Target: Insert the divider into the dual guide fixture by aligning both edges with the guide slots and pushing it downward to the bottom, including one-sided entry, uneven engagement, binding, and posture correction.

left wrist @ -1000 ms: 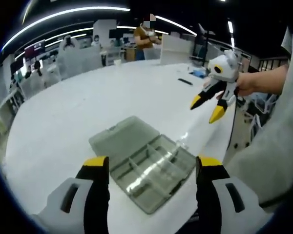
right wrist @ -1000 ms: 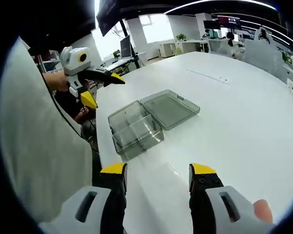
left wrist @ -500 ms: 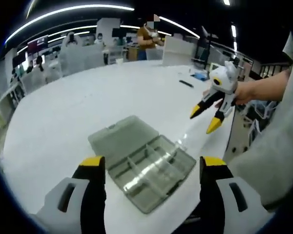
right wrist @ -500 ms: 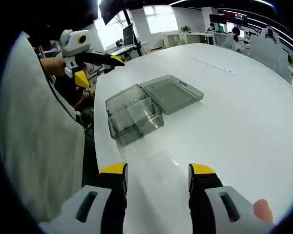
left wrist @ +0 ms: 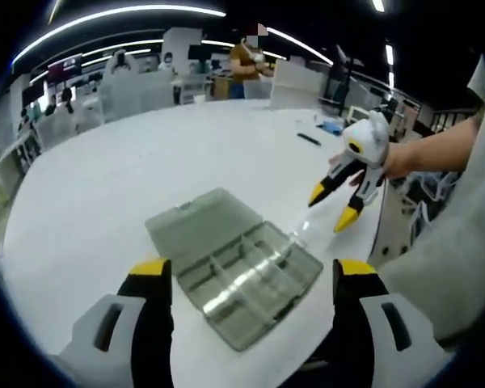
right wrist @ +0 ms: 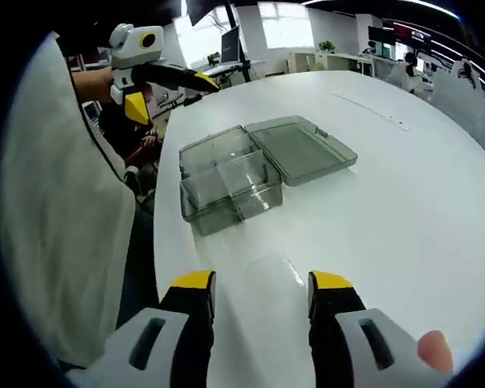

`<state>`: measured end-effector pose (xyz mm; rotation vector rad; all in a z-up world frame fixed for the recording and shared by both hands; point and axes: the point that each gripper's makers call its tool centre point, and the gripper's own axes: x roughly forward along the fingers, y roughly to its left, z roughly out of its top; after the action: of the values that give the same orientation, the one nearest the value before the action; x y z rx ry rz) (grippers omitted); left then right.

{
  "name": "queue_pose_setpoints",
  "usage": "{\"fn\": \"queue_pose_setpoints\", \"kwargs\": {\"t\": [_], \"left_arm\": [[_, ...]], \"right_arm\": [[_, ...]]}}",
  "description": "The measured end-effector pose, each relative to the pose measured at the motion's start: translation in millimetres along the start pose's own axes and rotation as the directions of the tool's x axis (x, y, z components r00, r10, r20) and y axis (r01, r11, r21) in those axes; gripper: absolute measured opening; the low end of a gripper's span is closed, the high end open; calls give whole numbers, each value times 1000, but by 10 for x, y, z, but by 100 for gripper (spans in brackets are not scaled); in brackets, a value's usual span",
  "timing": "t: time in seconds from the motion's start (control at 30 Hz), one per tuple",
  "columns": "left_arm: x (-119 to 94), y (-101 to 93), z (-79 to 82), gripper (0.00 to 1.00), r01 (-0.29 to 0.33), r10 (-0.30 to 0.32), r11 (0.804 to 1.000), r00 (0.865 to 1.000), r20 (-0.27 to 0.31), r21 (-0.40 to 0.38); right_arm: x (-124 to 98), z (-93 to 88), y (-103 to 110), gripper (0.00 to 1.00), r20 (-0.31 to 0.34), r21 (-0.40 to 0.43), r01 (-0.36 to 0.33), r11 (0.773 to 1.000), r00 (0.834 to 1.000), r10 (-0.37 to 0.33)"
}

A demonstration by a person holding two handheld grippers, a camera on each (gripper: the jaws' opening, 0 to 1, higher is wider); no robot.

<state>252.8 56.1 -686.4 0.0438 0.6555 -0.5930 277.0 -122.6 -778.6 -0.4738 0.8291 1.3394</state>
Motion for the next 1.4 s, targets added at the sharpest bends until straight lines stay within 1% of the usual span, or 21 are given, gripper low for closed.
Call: {"fn": "queue_pose_setpoints", "kwargs": {"t": [0.3, 0.4, 0.47, 0.63, 0.87, 1.17, 1.33, 1.4], "left_arm": [[-38, 30, -39, 79, -4, 4, 1000, 1000, -5, -11], [-51, 31, -47, 79, -6, 6, 1000, 1000, -8, -10], [-60, 37, -43, 79, -8, 8, 1000, 1000, -6, -13], [-73, 27, -32, 79, -3, 3, 999, 1000, 3, -40], [-104, 64, -36, 79, -15, 16, 999, 1000, 9, -44], [-118, 20, -78, 79, -18, 18, 998, 1000, 3, -56], [-129, -7, -78, 79, -18, 18, 998, 1000, 1, -58], [-138, -14, -73, 79, -19, 19, 998, 1000, 2, -58]], "right_arm": [[122, -65, 21, 41, -47, -66, -18, 998, 999, 15], [149, -57, 20, 40, -50, -84, -23, 996, 999, 18], [169, -57, 20, 40, -65, -109, -25, 994, 998, 18], [209, -58, 10, 40, -75, -126, -40, 991, 997, 31], [235, -85, -24, 38, -102, -166, -57, 984, 994, 40], [266, -127, 18, 36, -144, -222, -77, 972, 989, 45], [277, -102, 12, 35, -140, -243, -74, 967, 989, 40], [290, -113, 4, 34, -150, -256, -74, 964, 988, 36]]}}
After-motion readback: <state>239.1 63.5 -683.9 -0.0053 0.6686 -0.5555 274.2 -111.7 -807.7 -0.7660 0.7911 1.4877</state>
